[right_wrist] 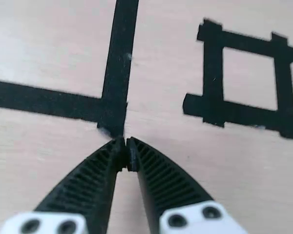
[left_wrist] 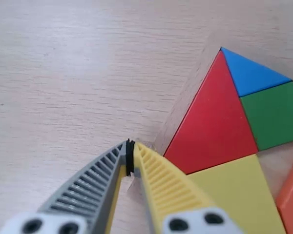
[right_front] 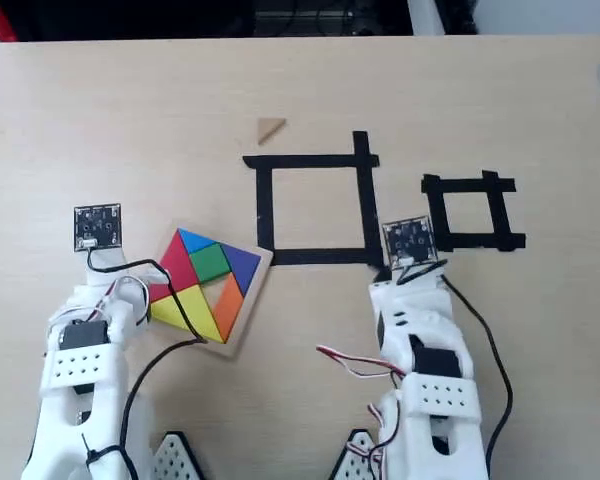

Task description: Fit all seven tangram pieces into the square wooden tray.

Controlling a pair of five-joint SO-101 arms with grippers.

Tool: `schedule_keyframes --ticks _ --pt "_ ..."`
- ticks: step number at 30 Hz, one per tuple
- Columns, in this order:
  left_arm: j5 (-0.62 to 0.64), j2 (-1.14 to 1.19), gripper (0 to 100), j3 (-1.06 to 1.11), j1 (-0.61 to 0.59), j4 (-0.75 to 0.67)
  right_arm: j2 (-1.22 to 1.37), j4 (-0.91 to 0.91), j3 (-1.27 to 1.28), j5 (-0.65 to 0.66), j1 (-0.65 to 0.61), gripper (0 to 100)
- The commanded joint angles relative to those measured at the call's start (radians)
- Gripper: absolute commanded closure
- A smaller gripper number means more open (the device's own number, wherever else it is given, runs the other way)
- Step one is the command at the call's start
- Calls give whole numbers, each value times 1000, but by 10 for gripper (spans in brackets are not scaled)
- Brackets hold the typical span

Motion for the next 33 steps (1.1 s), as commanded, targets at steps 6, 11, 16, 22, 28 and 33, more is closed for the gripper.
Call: schedule_keyframes --ticks 6,11,16,22,28,33 --pt "-110 -17 970 61 125 -68 -24 -52 2 0 -86 986" --pt "-123 -17 970 71 136 -110 -22 -29 2 0 -86 986" --pt "-118 -12 970 74 139 -110 -30 84 2 0 -89 986" --pt "-118 -17 970 85 125 -55 -79 138 5 6 -92 986" --pt "-124 -17 970 48 48 135 -150 233 8 6 -89 986" --pt "-124 -17 970 41 53 155 -206 322 8 6 -89 986"
